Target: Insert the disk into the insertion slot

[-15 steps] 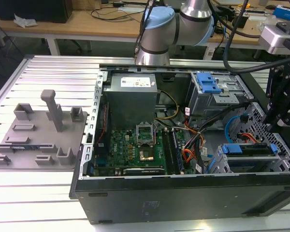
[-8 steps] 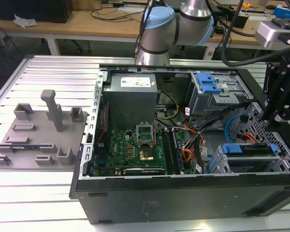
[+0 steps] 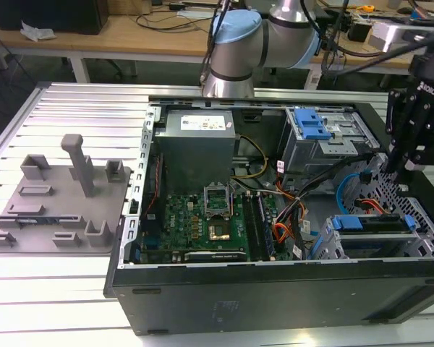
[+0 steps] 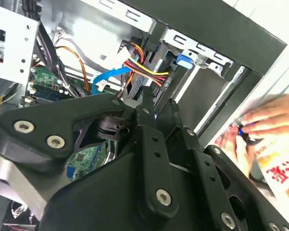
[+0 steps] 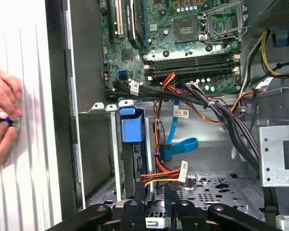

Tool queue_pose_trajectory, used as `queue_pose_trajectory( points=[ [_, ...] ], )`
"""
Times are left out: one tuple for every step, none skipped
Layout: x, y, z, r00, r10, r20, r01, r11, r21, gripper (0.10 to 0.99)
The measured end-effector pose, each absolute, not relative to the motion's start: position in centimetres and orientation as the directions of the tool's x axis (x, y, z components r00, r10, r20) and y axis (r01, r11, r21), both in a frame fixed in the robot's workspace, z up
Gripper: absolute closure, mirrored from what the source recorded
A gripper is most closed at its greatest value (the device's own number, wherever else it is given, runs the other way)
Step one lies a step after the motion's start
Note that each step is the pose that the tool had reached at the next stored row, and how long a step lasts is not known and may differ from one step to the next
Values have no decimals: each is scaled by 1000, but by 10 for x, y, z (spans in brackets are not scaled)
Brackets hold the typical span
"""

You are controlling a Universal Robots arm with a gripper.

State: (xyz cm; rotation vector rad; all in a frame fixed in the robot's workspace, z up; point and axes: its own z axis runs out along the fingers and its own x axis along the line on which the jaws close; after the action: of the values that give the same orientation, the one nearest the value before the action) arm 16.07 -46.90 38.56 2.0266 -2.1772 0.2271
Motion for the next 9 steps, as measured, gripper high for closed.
queue_pose_trajectory(
  points=[
    [160, -467, 385, -70, -971, 228, -997, 71, -4, 784],
    [157, -466, 385, -68, -965, 254, -998, 69, -4, 784],
    [153, -464, 385, -66, -960, 273, -998, 67, -5, 784],
    [151, -458, 385, -66, -956, 286, -998, 67, -6, 784],
    [148, -452, 385, -66, -954, 291, -998, 67, -6, 784],
    [145, -448, 385, -66, -953, 296, -998, 67, -6, 784],
    [142, -446, 385, -65, -952, 299, -998, 67, -6, 784],
    [136, -445, 384, -66, -950, 305, -998, 67, -7, 784],
    [134, -445, 384, -66, -948, 312, -998, 67, -7, 784]
  ],
)
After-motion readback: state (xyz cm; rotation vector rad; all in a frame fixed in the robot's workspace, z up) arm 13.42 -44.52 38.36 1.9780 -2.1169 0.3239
